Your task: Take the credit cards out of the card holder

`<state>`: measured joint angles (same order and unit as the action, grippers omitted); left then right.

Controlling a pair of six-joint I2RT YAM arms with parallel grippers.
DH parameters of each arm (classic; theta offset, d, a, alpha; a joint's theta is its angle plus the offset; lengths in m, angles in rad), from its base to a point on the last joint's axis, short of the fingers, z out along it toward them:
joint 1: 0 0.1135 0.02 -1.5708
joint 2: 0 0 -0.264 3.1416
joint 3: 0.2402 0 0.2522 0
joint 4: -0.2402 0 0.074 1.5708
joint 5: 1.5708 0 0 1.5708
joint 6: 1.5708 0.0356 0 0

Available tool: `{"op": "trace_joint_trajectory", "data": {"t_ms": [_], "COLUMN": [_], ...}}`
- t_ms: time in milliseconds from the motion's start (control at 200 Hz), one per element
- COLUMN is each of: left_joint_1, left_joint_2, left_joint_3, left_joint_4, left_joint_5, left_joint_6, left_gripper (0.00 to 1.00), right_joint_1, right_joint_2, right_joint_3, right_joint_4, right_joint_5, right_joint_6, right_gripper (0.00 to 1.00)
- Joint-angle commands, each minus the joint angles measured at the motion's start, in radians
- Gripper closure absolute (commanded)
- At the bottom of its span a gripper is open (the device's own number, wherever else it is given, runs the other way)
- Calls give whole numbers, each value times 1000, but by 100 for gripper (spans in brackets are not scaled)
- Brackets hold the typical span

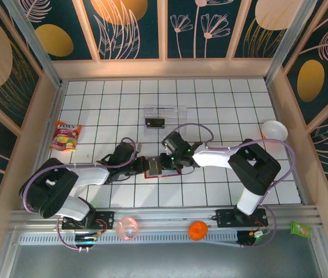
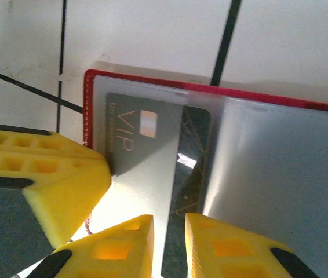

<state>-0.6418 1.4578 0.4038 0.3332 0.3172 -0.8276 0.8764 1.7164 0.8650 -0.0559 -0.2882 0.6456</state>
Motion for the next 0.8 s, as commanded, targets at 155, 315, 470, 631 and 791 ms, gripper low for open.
{"op": "trace_joint_trajectory", "data": {"t_ms": [155, 315, 470, 631, 791], "left_joint_1": [-4, -4, -4, -4, -2], "left_joint_2": [32, 45, 63, 65, 55], "left_joint_3": [-22, -20, -20, -18, -16], "left_joint_4": [-87, -84, -73, -77, -97], "left_joint_5": [13, 13, 23, 25, 10], "left_joint_6": [8, 13, 14, 16, 23], "left_gripper": [100, 100, 100, 100, 100], "right_joint_1": [-11, -20, -29, -40, -53], "right_joint_2": [13, 39, 49, 37, -22], "right_joint_3": [-16, -17, -26, -49, -84], "right_joint_4": [-7, 21, 43, 59, 52], "right_joint_5": [12, -24, -58, -62, -24], "right_joint_6": [21, 27, 34, 46, 58], "right_gripper": [78, 78, 78, 90, 100]}}
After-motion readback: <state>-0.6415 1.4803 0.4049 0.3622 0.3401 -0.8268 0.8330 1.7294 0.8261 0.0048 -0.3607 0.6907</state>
